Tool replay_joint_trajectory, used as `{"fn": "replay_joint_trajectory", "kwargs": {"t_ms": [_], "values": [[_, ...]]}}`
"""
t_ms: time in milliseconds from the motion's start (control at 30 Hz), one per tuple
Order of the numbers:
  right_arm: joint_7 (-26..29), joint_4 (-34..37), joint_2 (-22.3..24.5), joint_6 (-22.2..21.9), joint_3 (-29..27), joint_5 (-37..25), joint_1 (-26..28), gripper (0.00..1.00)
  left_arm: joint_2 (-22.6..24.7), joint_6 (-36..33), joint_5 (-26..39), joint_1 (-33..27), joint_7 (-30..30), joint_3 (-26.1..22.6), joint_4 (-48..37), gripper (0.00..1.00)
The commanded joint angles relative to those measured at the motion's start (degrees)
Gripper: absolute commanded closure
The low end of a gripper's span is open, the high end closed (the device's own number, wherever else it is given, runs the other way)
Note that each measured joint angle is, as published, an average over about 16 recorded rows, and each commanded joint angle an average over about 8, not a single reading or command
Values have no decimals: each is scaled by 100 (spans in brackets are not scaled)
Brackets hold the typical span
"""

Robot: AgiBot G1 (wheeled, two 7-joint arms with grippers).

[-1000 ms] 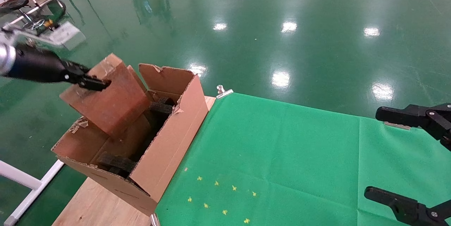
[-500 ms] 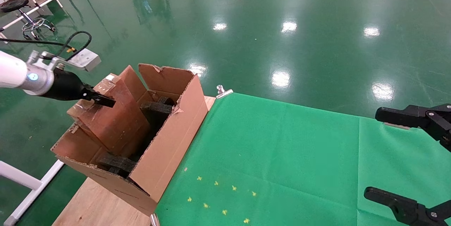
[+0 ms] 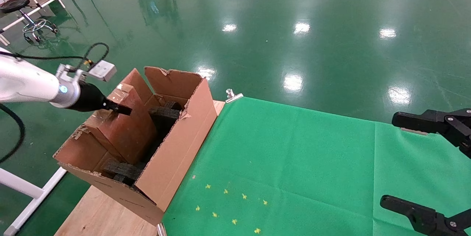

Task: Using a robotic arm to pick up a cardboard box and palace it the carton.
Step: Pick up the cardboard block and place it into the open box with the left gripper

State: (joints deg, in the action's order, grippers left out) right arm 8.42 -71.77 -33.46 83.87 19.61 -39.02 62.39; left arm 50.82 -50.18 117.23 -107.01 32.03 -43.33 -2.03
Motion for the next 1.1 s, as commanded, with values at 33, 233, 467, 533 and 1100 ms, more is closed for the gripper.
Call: {"fn": "replay_joint_trajectory", "kwargs": {"t_ms": [33,233,467,533,1100], "values": [[0,0,0,0,0,0,0,0,75,107,25,102,122,-19,-23,100],[0,0,0,0,0,0,0,0,179,349,84,399,332,-61,-18,100],[0,0,0,0,1,0,0,0,243,764,102,732,551,-78,28,100],[0,0,0,0,1,1,0,0,260,942,100,831,593,-77,58,100],[-1,1,1,-2,1,1,-1,0,334,1566,41,1205,683,-36,190,0]]}}
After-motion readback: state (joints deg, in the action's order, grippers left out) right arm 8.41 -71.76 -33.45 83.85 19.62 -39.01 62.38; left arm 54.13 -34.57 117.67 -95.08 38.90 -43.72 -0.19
